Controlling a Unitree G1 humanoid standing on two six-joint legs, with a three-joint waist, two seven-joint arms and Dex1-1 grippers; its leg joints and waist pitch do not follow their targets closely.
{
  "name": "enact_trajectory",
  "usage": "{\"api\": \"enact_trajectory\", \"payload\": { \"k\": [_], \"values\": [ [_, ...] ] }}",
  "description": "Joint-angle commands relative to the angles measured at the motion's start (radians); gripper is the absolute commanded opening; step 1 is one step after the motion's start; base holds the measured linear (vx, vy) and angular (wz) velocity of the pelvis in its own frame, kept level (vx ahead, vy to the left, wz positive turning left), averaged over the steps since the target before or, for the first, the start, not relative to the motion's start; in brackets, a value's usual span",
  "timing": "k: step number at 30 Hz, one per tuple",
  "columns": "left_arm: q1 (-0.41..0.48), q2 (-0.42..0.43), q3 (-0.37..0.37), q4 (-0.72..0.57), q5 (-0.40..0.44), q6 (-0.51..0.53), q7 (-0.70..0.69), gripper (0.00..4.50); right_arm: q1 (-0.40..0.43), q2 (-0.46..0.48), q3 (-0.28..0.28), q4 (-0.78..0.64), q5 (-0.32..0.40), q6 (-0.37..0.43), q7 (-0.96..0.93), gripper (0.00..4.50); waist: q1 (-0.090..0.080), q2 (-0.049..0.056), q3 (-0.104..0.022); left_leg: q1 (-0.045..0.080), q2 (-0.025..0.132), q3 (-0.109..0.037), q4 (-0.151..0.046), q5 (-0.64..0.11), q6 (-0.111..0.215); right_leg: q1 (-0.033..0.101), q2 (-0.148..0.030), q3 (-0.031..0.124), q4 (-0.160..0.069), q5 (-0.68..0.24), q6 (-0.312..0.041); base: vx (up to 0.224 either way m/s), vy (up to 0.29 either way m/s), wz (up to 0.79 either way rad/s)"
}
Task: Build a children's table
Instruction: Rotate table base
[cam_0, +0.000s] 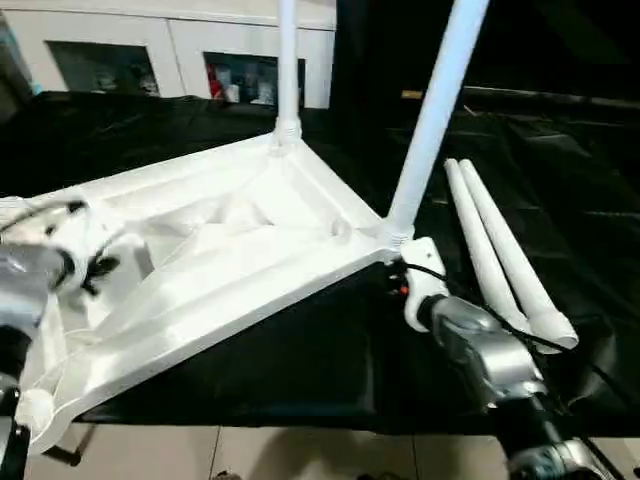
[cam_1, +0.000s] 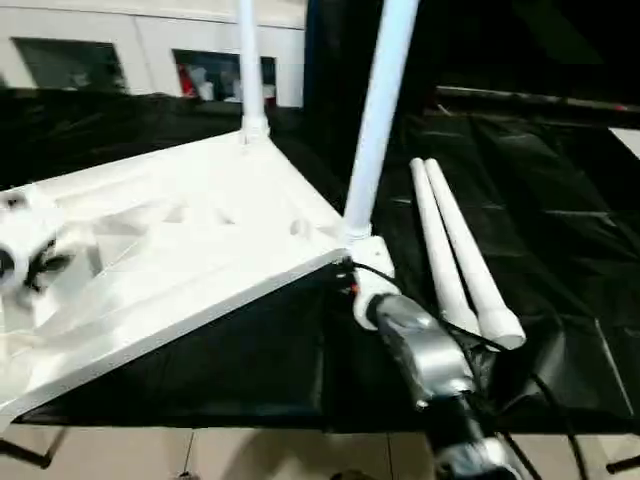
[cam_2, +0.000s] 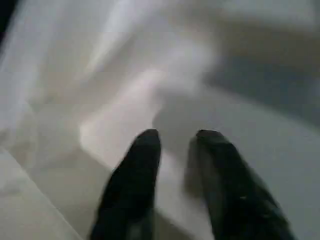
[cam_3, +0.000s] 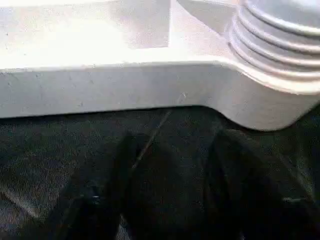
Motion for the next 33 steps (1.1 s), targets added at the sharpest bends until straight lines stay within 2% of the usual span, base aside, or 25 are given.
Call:
{"api": "enact_trajectory", "payload": {
  "k": [1,2,4,7,9,10,12,15,19,20,24,25,26,28,29,31,32,33],
  "values": [
    [0.002,0.002,-0.009,0.001,-0.002,0.002,-0.006,1.19,-0.012,0.0,0.003,0.029,-0.011,-0.009,-0.005,2.61,0.001,0.019,-0.066,0.004,-0.01,0.015,-0.065,-0.101,-0.006,0.072,-0.029,0.04,-0.045,-0.021,-0.218,0.0,0.0,0.0],
    [0.01,-0.011,-0.008,-0.009,-0.023,-0.006,-0.036,0.91,-0.021,0.006,0.004,0.052,-0.011,-0.022,-0.004,2.37,0.001,0.02,-0.064,0.002,-0.011,0.014,-0.066,-0.113,-0.009,0.072,-0.029,0.04,-0.046,-0.031,-0.219,0.0,0.0,0.0],
    [0.016,-0.019,-0.008,-0.017,-0.038,-0.011,-0.057,0.8,-0.028,0.011,0.004,0.072,-0.011,-0.032,-0.004,2.27,0.001,0.019,-0.064,0.003,-0.011,0.014,-0.067,-0.128,-0.011,0.072,-0.031,0.04,-0.047,-0.051,-0.221,0.0,0.0,0.0],
    [0.036,-0.055,-0.002,-0.089,-0.117,-0.031,-0.183,0.6,-0.087,0.043,0.009,0.194,-0.025,-0.093,0.015,2.03,-0.001,0.019,-0.063,0.001,-0.007,0.013,-0.069,-0.163,-0.021,0.07,-0.038,0.04,-0.051,-0.11,-0.226,0.0,0.0,0.0],
    [0.042,-0.06,-0.005,-0.112,-0.135,-0.022,-0.222,0.37,-0.106,0.051,0.01,0.232,-0.03,-0.11,0.016,1.87,0.002,0.02,-0.061,0.006,-0.007,0.016,-0.068,-0.177,-0.024,0.065,-0.035,0.042,-0.054,-0.124,-0.226,0.0,0.0,0.0],
    [0.056,-0.059,-0.024,-0.155,-0.157,-0.028,-0.294,0.37,-0.137,0.066,0.012,0.289,-0.034,-0.135,0.019,1.87,-0.002,0.018,-0.061,-0.001,-0.007,0.013,-0.07,-0.173,-0.025,0.07,-0.036,0.041,-0.051,-0.122,-0.225,0.0,0.0,0.0],
    [0.062,-0.056,-0.034,-0.168,-0.163,-0.04,-0.321,0.14,-0.15,0.071,0.012,0.311,-0.035,-0.147,0.021,1.61,-0.002,0.018,-0.06,0.002,-0.007,0.014,-0.07,-0.182,-0.026,0.068,-0.035,0.041,-0.054,-0.144,-0.221,0.0,0.0,0.0],
    [0.113,-0.041,-0.077,-0.284,-0.229,-0.042,-0.479,0.0,-0.196,0.099,0.015,0.386,-0.037,-0.185,0.031,1.46,-0.003,0.017,-0.061,0.002,-0.005,0.012,-0.071,-0.181,-0.023,0.069,-0.039,0.042,-0.052,-0.157,-0.218,0.0,0.0,0.0],
    [0.138,-0.035,-0.1,-0.366,-0.265,-0.012,-0.554,0.0,-0.224,0.118,0.022,0.43,-0.042,-0.211,0.047,1.03,-0.008,0.018,-0.061,0.001,-0.006,0.015,-0.07,-0.175,-0.022,0.068,-0.034,0.042,-0.049,-0.137,-0.224,0.0,0.0,0.0],
    [0.147,-0.051,-0.115,-0.427,-0.298,0.005,-0.598,0.0,-0.242,0.135,0.026,0.457,-0.048,-0.229,0.064,1.03,-0.011,0.012,-0.062,0.0,-0.006,0.015,-0.07,-0.167,-0.021,0.07,-0.033,0.042,-0.047,-0.123,-0.226,0.0,0.0,0.0],
    [0.139,-0.093,-0.131,-0.444,-0.304,0.0,-0.615,0.0,-0.266,0.149,0.025,0.499,-0.059,-0.258,0.068,0.69,-0.018,0.014,-0.061,-0.002,-0.007,0.015,-0.069,-0.162,-0.02,0.071,-0.032,0.041,-0.046,-0.117,-0.236,0.0,0.0,0.0],
    [0.135,-0.102,-0.135,-0.439,-0.302,-0.002,-0.613,0.0,-0.271,0.15,0.024,0.508,-0.061,-0.265,0.067,0.62,-0.021,0.012,-0.061,-0.003,-0.008,0.016,-0.068,-0.161,-0.019,0.071,-0.031,0.042,-0.047,-0.116,-0.235,0.0,0.0,0.0],
    [0.11,-0.143,-0.153,-0.399,-0.279,-0.035,-0.591,0.0,-0.283,0.148,0.018,0.527,-0.064,-0.283,0.061,0.62,-0.022,0.011,-0.062,-0.002,-0.008,0.015,-0.068,-0.163,-0.018,0.072,-0.031,0.042,-0.046,-0.117,-0.234,0.0,0.0,0.0],
    [0.074,-0.183,-0.165,-0.333,-0.249,-0.081,-0.546,0.0,-0.291,0.138,0.01,0.533,-0.063,-0.29,0.056,0.43,-0.022,0.014,-0.061,0.0,-0.01,0.016,-0.066,-0.181,-0.016,0.07,-0.03,0.042,-0.051,-0.146,-0.231,0.0,0.0,0.0],
    [0.073,-0.185,-0.165,-0.33,-0.247,-0.083,-0.544,0.0,-0.291,0.137,0.01,0.533,-0.063,-0.29,0.057,0.26,-0.02,0.011,-0.063,0.0,-0.01,0.016,-0.065,-0.181,-0.016,0.072,-0.03,0.043,-0.052,-0.151,-0.224,0.0,0.0,0.0],
    [0.032,-0.226,-0.164,-0.267,-0.222,-0.127,-0.476,0.0,-0.291,0.119,0.004,0.527,-0.063,-0.294,0.06,0.16,-0.02,0.007,-0.063,-0.005,-0.011,0.015,-0.065,-0.175,-0.012,0.074,-0.029,0.042,-0.053,-0.155,-0.214,0.0,0.0,0.0],
    [0.018,-0.24,-0.163,-0.247,-0.214,-0.14,-0.45,0.0,-0.29,0.112,0.001,0.525,-0.064,-0.298,0.062,0.06,-0.02,0.013,-0.064,-0.001,-0.012,0.016,-0.063,-0.173,-0.013,0.072,-0.028,0.042,-0.054,-0.144,-0.213,0.0,0.0,0.0],
    [0.0,-0.256,-0.161,-0.22,-0.203,-0.158,-0.417,0.0,-0.289,0.103,-0.001,0.521,-0.068,-0.302,0.065,0.06,-0.018,0.01,-0.065,-0.004,-0.013,0.016,-0.061,-0.162,-0.009,0.076,-0.028,0.042,-0.052,-0.135,-0.214,0.0,0.0,0.0]
  ]
}}
